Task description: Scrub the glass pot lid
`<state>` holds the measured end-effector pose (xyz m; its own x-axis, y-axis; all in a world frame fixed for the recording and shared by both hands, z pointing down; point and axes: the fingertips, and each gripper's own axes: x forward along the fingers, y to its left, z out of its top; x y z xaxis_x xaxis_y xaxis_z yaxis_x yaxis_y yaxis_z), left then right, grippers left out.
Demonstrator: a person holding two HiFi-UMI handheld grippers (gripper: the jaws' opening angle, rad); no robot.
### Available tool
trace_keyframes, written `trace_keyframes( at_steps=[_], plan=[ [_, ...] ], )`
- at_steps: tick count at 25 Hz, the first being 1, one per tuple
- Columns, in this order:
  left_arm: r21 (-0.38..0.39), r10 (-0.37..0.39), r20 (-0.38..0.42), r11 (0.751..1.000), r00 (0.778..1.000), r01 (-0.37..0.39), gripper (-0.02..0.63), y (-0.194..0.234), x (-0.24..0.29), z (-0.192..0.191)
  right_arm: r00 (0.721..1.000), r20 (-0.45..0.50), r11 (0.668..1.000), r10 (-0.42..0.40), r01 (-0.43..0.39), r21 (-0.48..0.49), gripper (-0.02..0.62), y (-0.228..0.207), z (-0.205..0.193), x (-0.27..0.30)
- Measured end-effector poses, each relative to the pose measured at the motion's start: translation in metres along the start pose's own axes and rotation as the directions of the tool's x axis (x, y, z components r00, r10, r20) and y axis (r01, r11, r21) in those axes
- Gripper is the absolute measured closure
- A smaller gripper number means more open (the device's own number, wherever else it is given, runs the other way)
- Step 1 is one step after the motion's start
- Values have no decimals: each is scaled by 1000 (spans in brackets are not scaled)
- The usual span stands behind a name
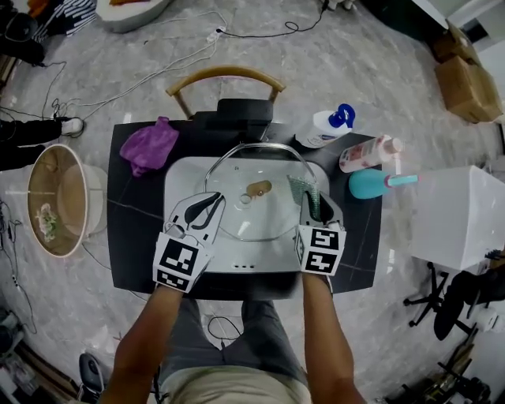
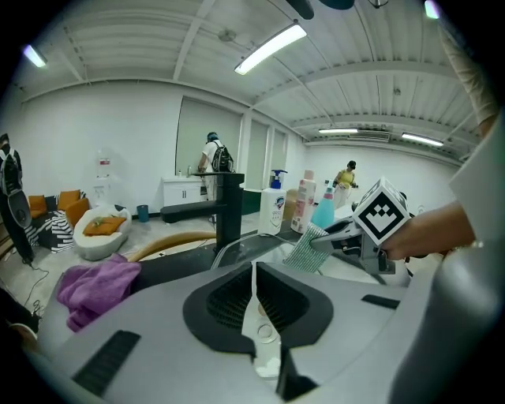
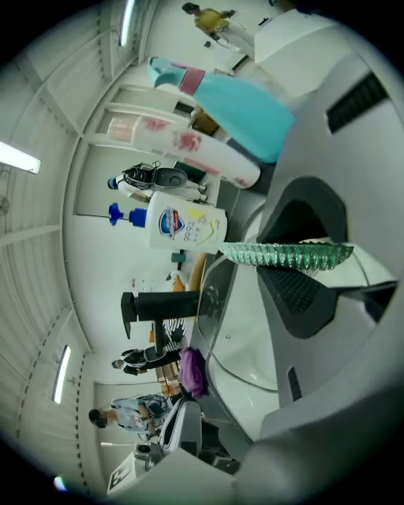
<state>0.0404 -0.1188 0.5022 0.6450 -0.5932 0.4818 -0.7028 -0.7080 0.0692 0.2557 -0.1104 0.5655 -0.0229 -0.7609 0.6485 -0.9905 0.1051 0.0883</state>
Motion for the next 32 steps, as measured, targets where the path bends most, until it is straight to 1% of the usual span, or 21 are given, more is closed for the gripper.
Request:
trace_keyframes(
  at_steps=[3, 6, 9, 13, 16, 21, 25, 30, 32],
  plan=[
    [7, -14, -1, 1000, 1000, 14, 575, -10, 9, 3, 1000, 0, 1000, -28, 28, 10, 509, -21, -4, -6],
    [14, -26, 1, 1000, 1000, 26, 575, -18, 16, 8, 999, 2, 999, -37, 37, 15, 509, -31, -6, -10],
    [15, -31, 1, 999, 1000, 31, 575, -22, 18, 10, 999, 1, 999, -34, 34, 20, 509, -30, -8, -11],
    [12, -28, -3, 1000, 1000, 28, 575, -20, 16, 6, 1000, 0, 1000, -10, 10, 20, 509, -16, -8, -8],
    [5, -20, -1, 1000, 1000, 20, 575, -13, 12, 0, 1000, -1, 1000, 23, -22, 11, 509, 6, -8, -3],
    [-14, 7, 1, 1000, 1000, -7, 575, 6, -8, -9, 995, 0, 995, 97, -97, -11, 509, 63, -3, 6],
    [-32, 37, 5, 999, 999, -37, 575, 25, -27, -17, 991, 22, 989, 136, -134, -62, 509, 107, 13, 8],
    [-51, 72, 13, 996, 997, -71, 575, 46, -46, -25, 968, 11, 966, 249, -248, -69, 509, 172, 19, 12],
    [-54, 81, 16, 995, 997, -80, 575, 51, -52, -26, 960, 9, 958, 279, -278, -71, 509, 192, 20, 11]
  ],
)
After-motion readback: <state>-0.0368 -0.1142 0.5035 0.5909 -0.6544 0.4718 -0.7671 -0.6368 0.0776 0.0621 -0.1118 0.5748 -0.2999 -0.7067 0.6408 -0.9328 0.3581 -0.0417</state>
